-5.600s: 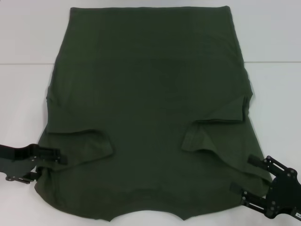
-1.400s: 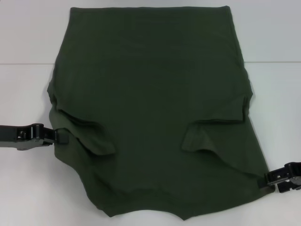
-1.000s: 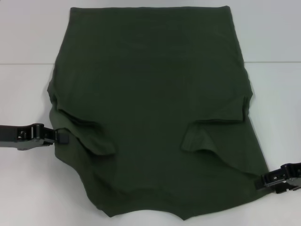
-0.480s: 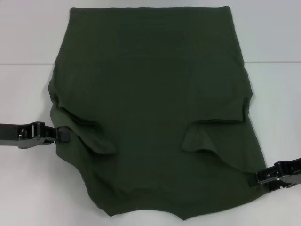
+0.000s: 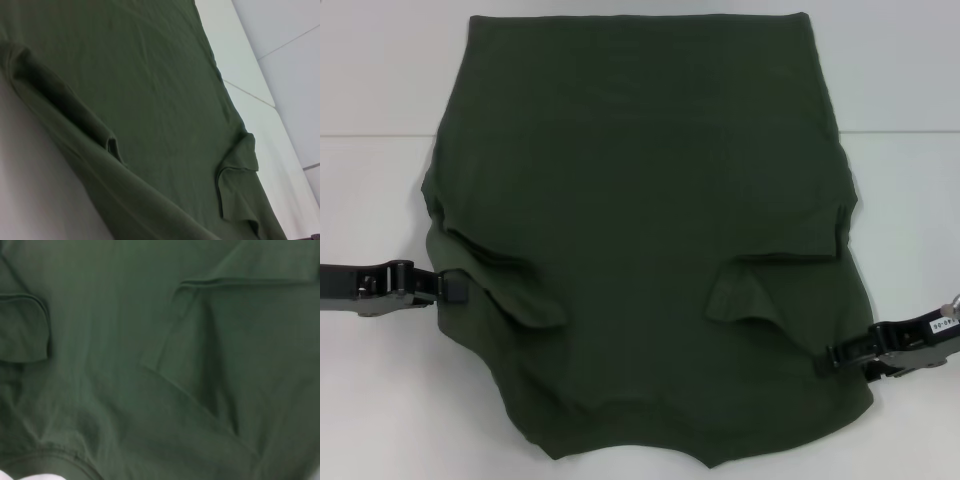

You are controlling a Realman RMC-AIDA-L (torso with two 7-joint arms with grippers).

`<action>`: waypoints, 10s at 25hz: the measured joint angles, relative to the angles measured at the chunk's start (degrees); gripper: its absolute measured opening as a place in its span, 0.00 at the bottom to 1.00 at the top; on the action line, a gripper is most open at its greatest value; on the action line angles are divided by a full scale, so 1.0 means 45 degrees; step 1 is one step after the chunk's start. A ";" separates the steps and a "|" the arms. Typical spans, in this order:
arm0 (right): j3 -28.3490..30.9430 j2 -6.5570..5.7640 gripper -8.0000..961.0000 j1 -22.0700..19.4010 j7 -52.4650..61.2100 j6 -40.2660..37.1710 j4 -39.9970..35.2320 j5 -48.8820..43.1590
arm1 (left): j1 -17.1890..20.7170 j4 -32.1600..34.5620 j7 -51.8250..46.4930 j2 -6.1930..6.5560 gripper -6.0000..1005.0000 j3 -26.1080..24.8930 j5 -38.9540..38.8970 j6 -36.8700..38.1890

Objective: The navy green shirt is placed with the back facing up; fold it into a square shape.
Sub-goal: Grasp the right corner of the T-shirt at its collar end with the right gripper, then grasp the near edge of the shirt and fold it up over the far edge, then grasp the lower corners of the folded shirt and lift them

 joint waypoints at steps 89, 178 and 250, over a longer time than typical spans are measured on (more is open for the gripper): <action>0.6415 -0.0982 0.03 -0.3352 -0.5860 -0.0321 0.2954 0.6594 | -0.0186 -0.2931 0.1808 -0.0603 0.03 -0.3994 -0.2419 -0.2409; 0.2729 -0.0271 0.82 -0.4591 -1.5492 -0.0996 0.3234 0.7703 | -0.0622 -0.2007 0.2504 0.0136 0.85 0.2774 -0.3257 -0.6531; 0.2659 0.0564 0.81 -0.4599 -1.6800 -0.1199 0.3264 0.7018 | -0.0111 -0.0624 0.5301 -0.1406 0.38 0.3300 0.0186 -0.8495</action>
